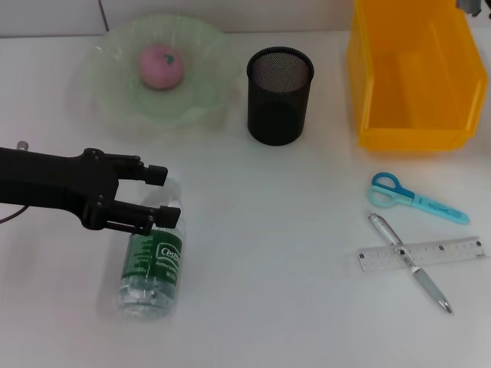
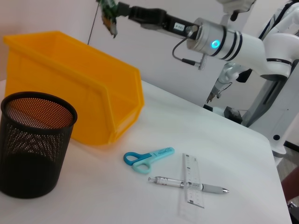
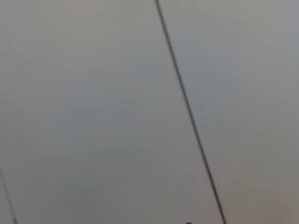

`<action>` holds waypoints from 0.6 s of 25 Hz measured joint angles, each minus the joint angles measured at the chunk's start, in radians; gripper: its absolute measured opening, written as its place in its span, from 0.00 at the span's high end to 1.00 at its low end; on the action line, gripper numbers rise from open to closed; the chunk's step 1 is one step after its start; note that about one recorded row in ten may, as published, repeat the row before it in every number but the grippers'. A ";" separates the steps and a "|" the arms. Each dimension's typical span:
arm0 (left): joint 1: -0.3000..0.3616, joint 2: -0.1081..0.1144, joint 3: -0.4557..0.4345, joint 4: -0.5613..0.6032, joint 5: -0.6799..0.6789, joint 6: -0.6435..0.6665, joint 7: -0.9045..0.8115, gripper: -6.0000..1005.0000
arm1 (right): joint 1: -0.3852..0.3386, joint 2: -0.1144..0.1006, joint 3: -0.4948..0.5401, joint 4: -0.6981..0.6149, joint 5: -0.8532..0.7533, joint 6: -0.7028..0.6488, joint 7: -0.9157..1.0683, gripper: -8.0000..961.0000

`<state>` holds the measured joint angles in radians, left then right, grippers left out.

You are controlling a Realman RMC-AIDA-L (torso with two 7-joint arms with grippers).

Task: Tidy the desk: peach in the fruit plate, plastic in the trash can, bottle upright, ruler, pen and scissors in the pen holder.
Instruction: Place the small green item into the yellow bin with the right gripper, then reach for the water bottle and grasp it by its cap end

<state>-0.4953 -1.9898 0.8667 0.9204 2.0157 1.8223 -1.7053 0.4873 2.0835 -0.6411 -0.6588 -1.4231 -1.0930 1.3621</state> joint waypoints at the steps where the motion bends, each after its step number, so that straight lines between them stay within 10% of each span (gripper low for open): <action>1: 0.000 0.000 0.000 0.000 0.000 0.000 -0.001 0.28 | 0.008 0.000 -0.004 0.013 -0.001 0.015 0.000 0.99; 7: -0.001 0.001 0.000 0.000 0.000 0.001 -0.005 0.29 | 0.037 -0.005 -0.026 0.063 -0.007 0.039 0.000 0.99; 15: 0.001 0.002 -0.003 0.000 -0.001 0.007 -0.018 0.30 | 0.005 -0.018 -0.041 0.056 -0.006 -0.086 0.045 0.57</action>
<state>-0.4941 -1.9877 0.8641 0.9206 2.0150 1.8288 -1.7233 0.4918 2.0658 -0.6825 -0.6026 -1.4290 -1.1787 1.4072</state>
